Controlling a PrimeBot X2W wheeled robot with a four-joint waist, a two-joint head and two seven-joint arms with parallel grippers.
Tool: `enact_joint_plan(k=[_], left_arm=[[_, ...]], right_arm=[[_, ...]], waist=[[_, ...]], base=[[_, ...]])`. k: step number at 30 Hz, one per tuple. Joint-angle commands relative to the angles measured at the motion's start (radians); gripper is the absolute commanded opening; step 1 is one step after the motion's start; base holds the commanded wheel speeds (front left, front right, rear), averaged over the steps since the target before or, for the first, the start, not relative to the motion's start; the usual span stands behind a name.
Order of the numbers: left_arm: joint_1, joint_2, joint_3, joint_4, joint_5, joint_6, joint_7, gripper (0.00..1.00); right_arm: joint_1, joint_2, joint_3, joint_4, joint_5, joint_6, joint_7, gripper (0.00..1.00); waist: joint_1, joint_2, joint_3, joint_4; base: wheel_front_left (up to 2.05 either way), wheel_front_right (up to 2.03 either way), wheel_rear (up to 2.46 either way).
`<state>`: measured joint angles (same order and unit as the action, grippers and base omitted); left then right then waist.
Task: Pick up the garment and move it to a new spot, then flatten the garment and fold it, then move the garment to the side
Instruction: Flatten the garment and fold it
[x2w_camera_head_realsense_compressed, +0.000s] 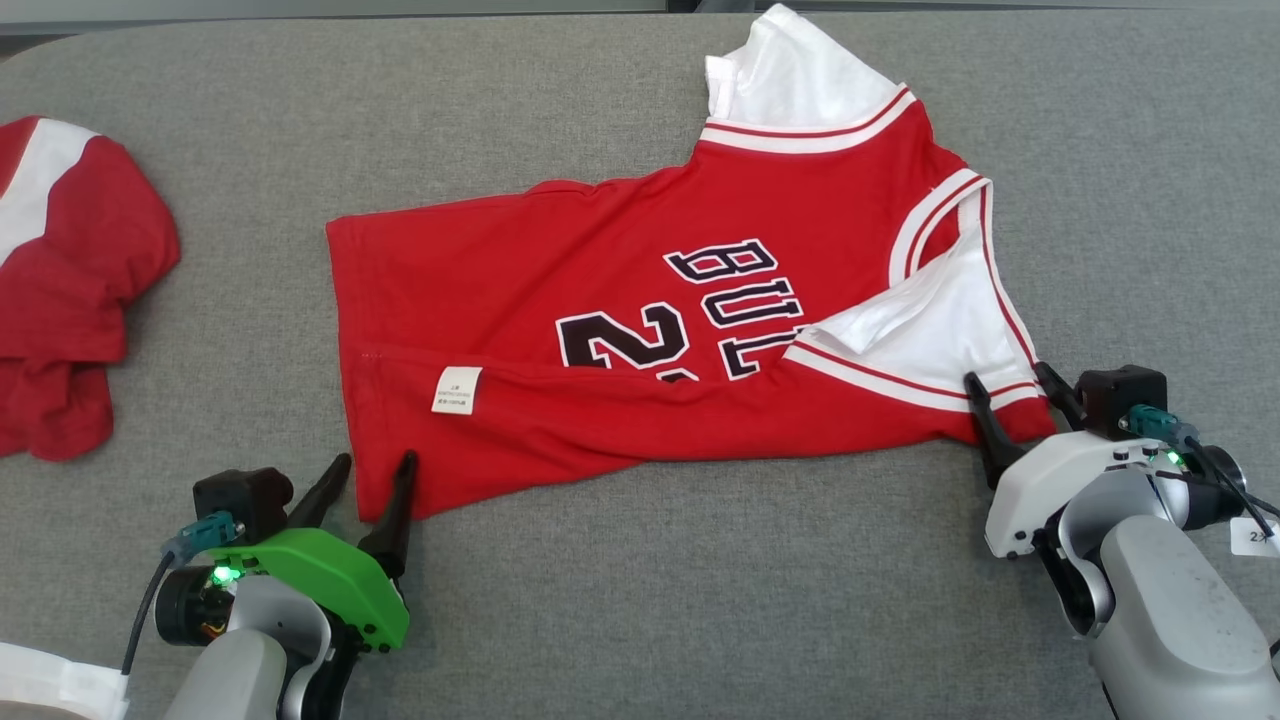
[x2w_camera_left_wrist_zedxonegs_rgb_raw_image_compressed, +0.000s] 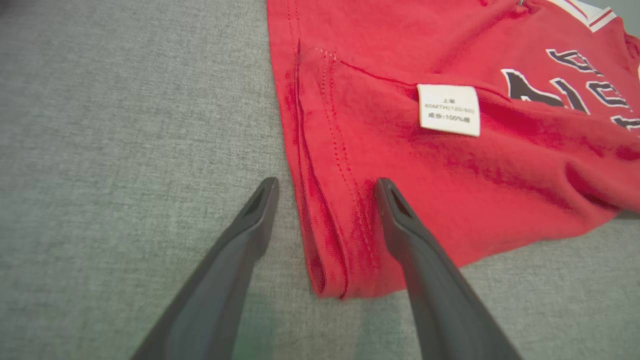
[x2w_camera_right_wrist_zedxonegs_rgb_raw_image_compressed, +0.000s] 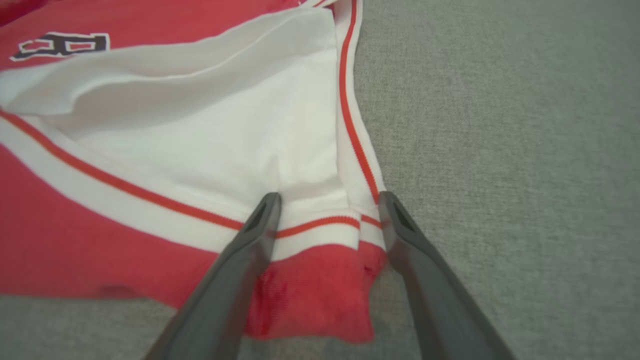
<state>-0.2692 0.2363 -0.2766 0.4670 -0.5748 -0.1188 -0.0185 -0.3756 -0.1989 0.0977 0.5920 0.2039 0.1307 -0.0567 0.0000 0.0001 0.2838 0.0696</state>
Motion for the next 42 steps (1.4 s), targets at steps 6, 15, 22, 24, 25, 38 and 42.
enact_joint_plan(k=[6,15,22,24,25,38,42], left_arm=[[0.011,0.006,-0.037,0.019,-0.033,-0.008,0.042,1.0],[0.052,0.018,-0.061,-0.001,-0.067,-0.012,0.064,0.88],[0.053,0.024,-0.077,-0.021,-0.09,-0.011,0.082,0.0],[0.049,0.026,-0.085,-0.025,-0.091,-0.012,0.089,0.0],[0.047,0.028,-0.088,-0.027,-0.095,-0.012,0.093,0.0],[0.089,0.124,-0.09,-0.112,-0.161,-0.012,0.137,0.0],[0.136,0.164,-0.093,-0.186,-0.182,-0.011,0.162,0.0]], right_arm=[[0.008,0.012,0.042,0.081,0.017,0.0,0.03,1.0],[0.028,-0.002,0.059,0.078,0.028,0.0,0.084,1.0],[0.034,-0.007,0.086,0.076,0.058,0.0,0.173,0.31],[0.032,-0.012,0.091,0.076,0.066,0.0,0.199,0.0],[0.031,-0.016,0.091,0.074,0.069,0.0,0.208,0.0],[0.086,-0.138,0.095,-0.134,0.198,-0.002,0.315,0.0],[0.157,-0.18,0.064,-0.281,0.241,-0.002,0.359,0.0]], waist=[[0.0,-0.0001,-0.016,-0.009],[0.0,-0.0001,-0.027,-0.019],[0.0,-0.0001,-0.019,-0.023],[0.0,-0.0001,-0.017,-0.022],[0.0,-0.0001,-0.016,-0.021],[0.0,-0.0001,-0.071,-0.032],[0.0,-0.0001,-0.098,-0.037]], base=[[0.0,0.0,0.0],[0.0,0.0,0.0],[0.0,0.0,0.0],[0.0,0.0,0.0],[0.0,0.0,0.0],[0.0,0.0,0.0],[0.0,0.0,0.0]])
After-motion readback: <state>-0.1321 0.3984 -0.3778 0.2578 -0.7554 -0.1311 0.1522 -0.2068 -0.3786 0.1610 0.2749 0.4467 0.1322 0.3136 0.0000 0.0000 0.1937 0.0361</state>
